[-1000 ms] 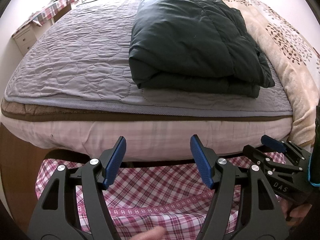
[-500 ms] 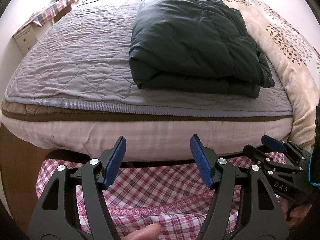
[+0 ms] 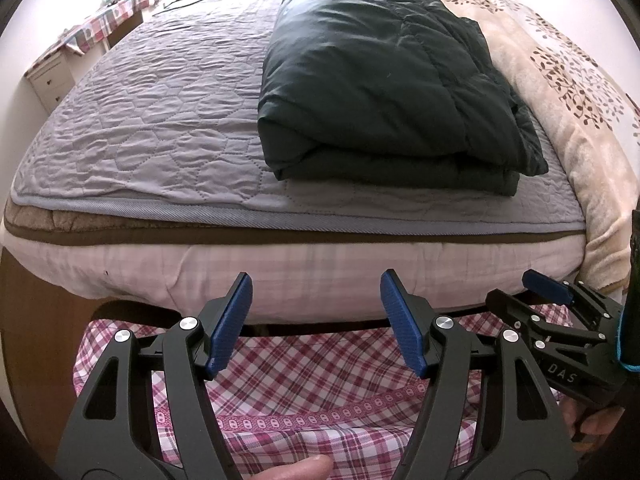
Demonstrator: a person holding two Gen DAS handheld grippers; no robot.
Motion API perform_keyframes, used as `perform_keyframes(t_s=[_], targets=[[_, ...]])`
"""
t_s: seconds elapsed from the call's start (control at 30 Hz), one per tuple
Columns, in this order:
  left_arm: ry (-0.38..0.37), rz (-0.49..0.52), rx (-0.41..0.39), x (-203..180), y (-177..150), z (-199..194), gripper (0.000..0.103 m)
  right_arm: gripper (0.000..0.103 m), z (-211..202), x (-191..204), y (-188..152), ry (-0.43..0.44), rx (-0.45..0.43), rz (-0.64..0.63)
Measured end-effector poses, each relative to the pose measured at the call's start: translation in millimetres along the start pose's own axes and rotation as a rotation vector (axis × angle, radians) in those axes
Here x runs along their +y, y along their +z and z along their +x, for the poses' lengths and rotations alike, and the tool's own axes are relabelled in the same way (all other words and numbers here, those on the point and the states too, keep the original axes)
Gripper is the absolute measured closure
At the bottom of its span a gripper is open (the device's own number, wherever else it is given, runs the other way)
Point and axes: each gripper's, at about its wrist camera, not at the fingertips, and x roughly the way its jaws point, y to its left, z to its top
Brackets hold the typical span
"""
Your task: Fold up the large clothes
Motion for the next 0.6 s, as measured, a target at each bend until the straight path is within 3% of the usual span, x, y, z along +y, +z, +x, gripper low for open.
perform_keyframes(t_s=[0.6], targets=[[0.003, 0.009, -0.009, -2.6, -0.2, -1.3, 0.037, 0.037, -1.8, -1.2, -0.9, -0.001, -0.002, -0.001]])
